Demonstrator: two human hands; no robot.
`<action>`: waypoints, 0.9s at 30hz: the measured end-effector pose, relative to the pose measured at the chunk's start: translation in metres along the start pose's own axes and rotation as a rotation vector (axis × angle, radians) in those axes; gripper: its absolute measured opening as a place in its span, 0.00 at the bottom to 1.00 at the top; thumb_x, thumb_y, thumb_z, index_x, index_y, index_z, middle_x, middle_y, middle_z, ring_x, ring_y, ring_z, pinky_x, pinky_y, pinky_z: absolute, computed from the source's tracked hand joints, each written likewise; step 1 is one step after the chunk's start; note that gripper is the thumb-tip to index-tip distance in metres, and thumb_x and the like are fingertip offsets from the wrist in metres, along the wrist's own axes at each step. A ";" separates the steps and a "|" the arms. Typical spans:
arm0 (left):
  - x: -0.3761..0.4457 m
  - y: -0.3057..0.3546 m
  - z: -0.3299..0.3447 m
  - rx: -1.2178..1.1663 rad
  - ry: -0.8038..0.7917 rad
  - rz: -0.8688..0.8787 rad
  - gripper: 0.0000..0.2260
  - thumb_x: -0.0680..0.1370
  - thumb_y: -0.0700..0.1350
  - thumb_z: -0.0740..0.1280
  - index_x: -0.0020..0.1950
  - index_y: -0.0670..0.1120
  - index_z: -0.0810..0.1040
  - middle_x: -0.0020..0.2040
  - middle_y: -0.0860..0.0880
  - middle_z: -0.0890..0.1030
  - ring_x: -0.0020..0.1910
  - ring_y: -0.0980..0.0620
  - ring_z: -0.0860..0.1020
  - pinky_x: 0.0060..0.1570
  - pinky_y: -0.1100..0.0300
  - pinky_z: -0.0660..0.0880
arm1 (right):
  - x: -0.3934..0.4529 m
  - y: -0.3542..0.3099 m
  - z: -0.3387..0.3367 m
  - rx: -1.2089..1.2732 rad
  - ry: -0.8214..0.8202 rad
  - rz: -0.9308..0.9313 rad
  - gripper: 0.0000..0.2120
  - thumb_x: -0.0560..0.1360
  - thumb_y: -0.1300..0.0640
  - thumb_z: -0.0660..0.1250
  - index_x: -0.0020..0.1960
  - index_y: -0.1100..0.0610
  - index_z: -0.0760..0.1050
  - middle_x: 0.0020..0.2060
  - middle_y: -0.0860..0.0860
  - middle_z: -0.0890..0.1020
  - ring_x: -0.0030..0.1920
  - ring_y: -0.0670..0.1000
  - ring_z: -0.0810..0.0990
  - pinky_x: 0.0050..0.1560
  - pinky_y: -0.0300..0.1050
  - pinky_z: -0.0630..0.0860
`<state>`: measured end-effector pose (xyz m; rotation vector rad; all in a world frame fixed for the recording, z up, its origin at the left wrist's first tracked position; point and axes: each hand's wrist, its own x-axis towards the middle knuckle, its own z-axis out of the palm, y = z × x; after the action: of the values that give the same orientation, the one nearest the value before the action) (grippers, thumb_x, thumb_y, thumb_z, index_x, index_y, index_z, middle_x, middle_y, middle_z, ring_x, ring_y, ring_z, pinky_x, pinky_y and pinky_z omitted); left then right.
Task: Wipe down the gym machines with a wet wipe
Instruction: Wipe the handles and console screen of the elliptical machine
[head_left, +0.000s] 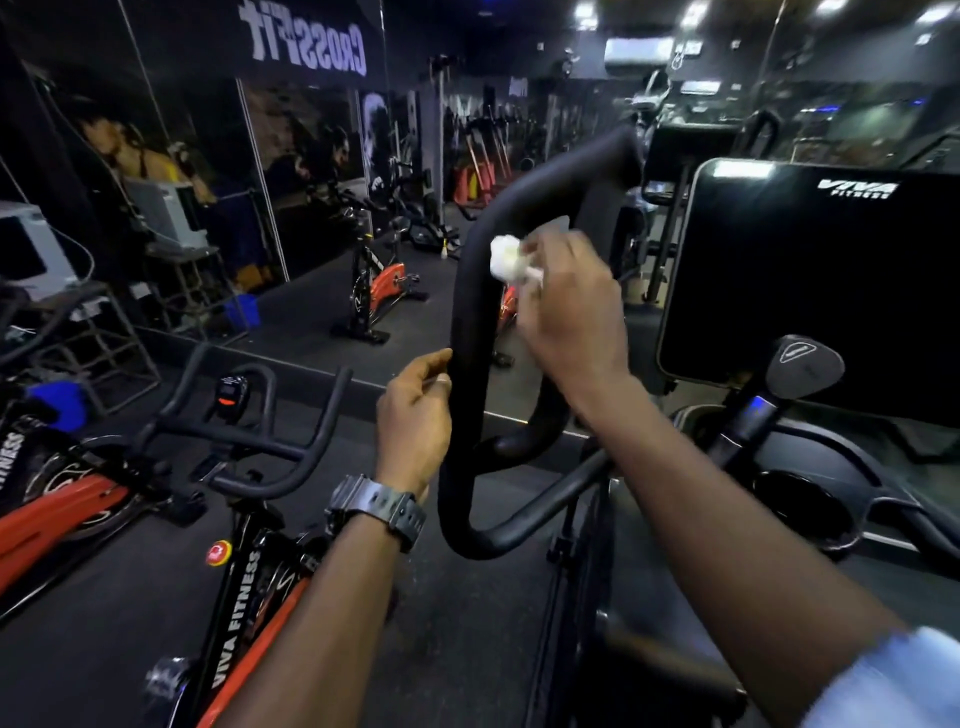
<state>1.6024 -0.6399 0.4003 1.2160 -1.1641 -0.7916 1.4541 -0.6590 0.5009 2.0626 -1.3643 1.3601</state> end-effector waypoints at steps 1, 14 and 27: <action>-0.001 0.001 0.000 -0.001 0.007 -0.005 0.16 0.72 0.51 0.62 0.58 0.56 0.81 0.54 0.54 0.84 0.56 0.51 0.81 0.60 0.46 0.76 | 0.013 -0.004 -0.001 -0.013 0.033 0.011 0.11 0.71 0.64 0.62 0.53 0.58 0.74 0.49 0.57 0.77 0.44 0.64 0.79 0.39 0.58 0.77; -0.031 -0.023 -0.004 -0.028 0.046 0.006 0.21 0.75 0.33 0.61 0.60 0.54 0.81 0.57 0.52 0.82 0.57 0.55 0.80 0.62 0.49 0.76 | -0.108 -0.010 0.046 -0.151 -0.479 -0.227 0.06 0.66 0.56 0.67 0.43 0.53 0.73 0.38 0.50 0.78 0.45 0.56 0.75 0.42 0.51 0.70; -0.061 -0.073 -0.005 0.096 0.157 -0.046 0.13 0.77 0.36 0.66 0.55 0.51 0.83 0.52 0.55 0.84 0.52 0.57 0.81 0.57 0.52 0.79 | -0.192 0.005 0.086 -0.023 -0.496 -0.391 0.06 0.71 0.58 0.70 0.38 0.59 0.78 0.35 0.53 0.76 0.35 0.57 0.76 0.29 0.49 0.68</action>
<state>1.5993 -0.5970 0.3152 1.3636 -1.0587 -0.6682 1.4779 -0.6165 0.2960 2.5848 -1.0399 0.6967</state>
